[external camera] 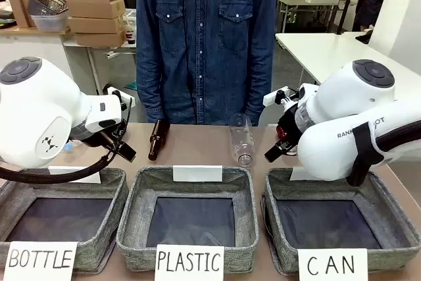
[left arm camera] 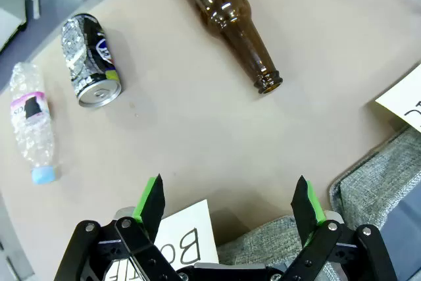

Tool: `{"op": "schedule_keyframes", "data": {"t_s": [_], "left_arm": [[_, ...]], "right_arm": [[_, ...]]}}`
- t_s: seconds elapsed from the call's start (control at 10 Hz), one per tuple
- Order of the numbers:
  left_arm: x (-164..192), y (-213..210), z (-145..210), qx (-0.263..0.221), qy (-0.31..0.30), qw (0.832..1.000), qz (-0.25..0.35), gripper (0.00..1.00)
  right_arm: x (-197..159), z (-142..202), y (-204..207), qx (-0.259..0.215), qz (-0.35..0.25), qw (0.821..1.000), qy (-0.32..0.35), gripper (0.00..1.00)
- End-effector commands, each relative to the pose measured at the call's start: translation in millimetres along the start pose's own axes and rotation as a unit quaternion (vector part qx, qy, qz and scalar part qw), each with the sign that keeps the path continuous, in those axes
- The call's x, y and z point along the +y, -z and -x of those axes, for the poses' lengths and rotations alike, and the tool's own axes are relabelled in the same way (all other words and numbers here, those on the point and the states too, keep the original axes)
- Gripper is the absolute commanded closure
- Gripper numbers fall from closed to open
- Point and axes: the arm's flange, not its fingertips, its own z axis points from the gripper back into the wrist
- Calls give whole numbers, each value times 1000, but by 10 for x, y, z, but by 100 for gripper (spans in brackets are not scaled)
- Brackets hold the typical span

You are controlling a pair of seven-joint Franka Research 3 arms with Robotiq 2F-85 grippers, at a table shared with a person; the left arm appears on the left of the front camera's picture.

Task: Sort the can waste into the basket.
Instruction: Pick up the can waste from the table and place it in the right Fabric basket.

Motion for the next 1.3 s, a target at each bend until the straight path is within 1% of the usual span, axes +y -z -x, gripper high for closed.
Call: {"op": "schedule_keyframes", "data": {"t_s": [0.0,1.1,1.2], "left_arm": [[0,-1,0,0,0,1000,0,0],[0,0,0,0,0,1000,0,0],[25,-371,-9,-20,41,999,5,0]], "right_arm": [[0,0,0,0,0,1000,0,0],[1,0,0,0,0,1000,0,0],[11,-40,-340,0,-8,1000,11,0]]}}
